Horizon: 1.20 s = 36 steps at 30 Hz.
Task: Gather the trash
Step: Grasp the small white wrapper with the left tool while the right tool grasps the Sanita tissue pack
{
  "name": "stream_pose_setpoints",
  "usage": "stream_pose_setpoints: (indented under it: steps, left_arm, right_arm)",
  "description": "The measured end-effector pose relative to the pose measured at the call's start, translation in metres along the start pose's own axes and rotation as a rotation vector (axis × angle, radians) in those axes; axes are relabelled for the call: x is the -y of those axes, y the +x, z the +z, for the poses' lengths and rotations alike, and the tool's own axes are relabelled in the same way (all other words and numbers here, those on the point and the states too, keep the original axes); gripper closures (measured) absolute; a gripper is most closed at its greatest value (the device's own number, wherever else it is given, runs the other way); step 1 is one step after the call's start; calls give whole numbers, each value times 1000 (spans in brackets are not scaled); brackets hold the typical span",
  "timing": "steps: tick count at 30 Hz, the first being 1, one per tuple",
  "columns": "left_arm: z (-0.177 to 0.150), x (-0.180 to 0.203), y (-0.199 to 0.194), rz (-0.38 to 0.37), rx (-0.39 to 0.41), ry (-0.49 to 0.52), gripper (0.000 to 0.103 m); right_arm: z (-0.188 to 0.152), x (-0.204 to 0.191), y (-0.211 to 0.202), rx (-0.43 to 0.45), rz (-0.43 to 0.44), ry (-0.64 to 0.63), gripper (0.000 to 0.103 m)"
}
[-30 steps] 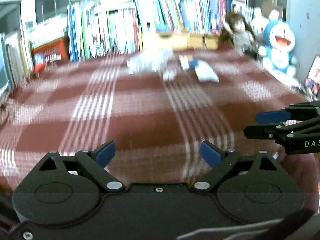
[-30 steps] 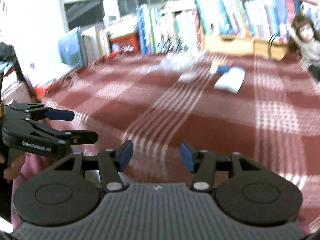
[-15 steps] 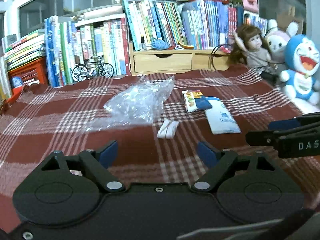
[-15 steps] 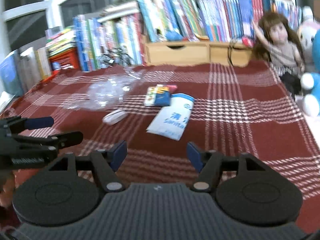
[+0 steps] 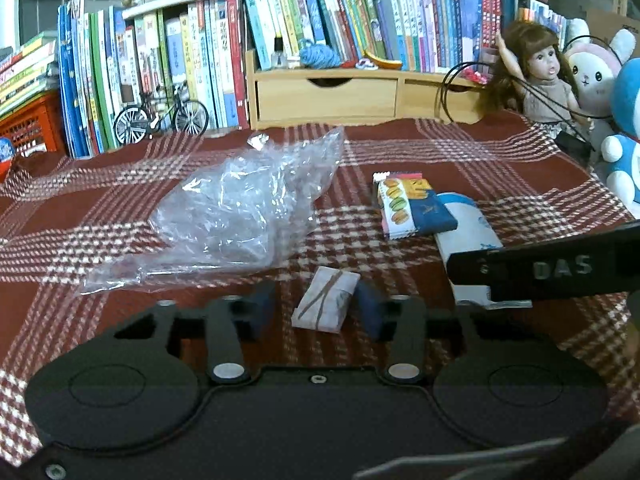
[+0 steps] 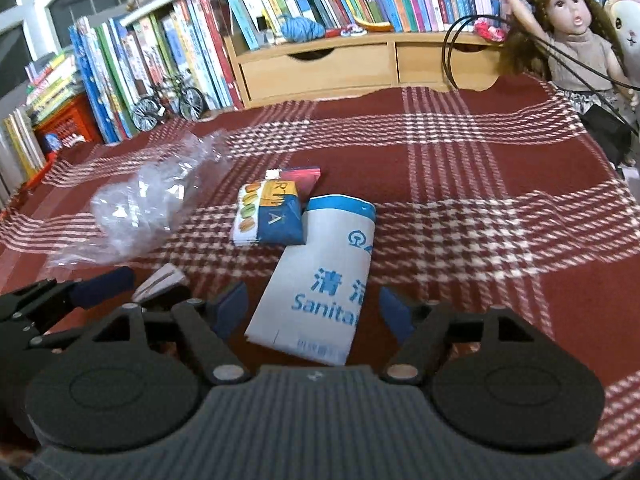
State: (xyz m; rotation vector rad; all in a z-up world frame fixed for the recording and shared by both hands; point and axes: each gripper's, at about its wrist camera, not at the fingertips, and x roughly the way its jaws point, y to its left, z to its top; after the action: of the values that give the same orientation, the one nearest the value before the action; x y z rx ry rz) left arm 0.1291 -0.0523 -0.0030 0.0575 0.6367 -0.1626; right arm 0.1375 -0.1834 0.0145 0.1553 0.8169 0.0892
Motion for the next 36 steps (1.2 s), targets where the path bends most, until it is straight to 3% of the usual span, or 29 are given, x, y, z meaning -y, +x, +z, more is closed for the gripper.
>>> stream_pose_setpoints:
  steps: [1, 4, 5, 8, 15, 27, 36]
  left_arm:
    - [0, -2, 0, -2, -6, -8, 82]
    - [-2, -7, -5, -4, 2, -20, 82]
    - [-3, -9, -10, -5, 6, -22, 82]
    - [-8, -17, -25, -19, 16, -47, 82]
    - [-25, -30, -70, -44, 51, -63, 82]
    - [-52, -34, -142, -74, 110, -63, 82]
    - [-80, -32, -183, -71, 103, -63, 82]
  right_arm:
    - [1, -1, 4, -4, -8, -1, 20]
    - [2, -6, 10, 2, -29, -19, 19]
    - [1, -7, 10, 3, -33, -28, 30]
    - [-5, -11, 3, 15, -36, -60, 46]
    - [-25, -4, -28, 50, 8, -59, 60]
    - [-64, -5, -90, 116, 126, -67, 64]
    - [-101, -14, -130, 113, 228, -77, 64]
